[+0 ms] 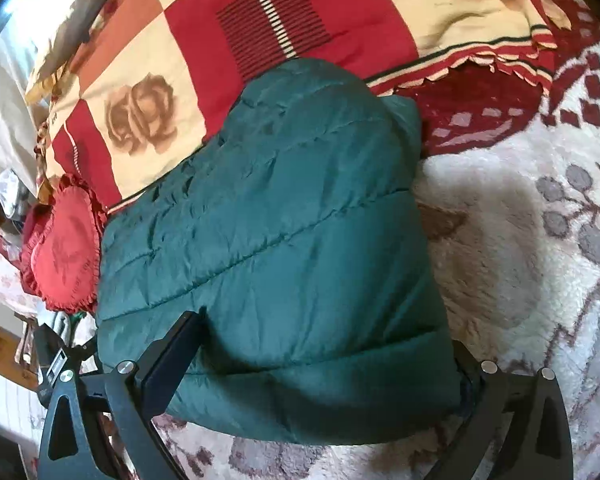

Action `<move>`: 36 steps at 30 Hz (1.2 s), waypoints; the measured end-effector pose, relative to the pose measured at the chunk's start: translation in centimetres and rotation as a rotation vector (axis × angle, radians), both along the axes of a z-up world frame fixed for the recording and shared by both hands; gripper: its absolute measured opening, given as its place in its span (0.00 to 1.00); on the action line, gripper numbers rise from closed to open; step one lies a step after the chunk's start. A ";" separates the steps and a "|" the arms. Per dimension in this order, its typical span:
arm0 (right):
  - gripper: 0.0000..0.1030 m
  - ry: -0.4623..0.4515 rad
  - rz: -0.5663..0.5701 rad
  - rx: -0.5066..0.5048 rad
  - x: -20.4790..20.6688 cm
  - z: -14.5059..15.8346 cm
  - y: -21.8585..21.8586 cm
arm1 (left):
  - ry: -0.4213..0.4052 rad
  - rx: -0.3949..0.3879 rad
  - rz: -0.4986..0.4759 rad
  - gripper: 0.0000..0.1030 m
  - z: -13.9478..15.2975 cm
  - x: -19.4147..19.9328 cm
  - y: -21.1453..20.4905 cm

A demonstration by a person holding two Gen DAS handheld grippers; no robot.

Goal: Fold large clothes

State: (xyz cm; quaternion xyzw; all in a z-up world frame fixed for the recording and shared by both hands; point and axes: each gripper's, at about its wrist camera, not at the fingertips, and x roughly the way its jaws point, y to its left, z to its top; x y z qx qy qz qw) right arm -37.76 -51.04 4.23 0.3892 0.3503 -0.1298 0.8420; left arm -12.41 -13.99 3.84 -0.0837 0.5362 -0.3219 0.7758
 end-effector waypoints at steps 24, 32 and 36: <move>0.34 -0.068 0.077 0.030 -13.7 5.8 6.5 | -0.037 -0.066 -0.153 0.41 4.9 -12.6 9.6; 0.74 0.157 0.001 -0.194 -13.9 5.3 7.8 | -0.096 0.073 -0.057 0.62 4.4 -14.4 9.4; 0.76 0.181 -0.040 -0.293 -15.2 7.2 8.7 | -0.178 0.127 0.015 0.63 6.2 -16.1 10.0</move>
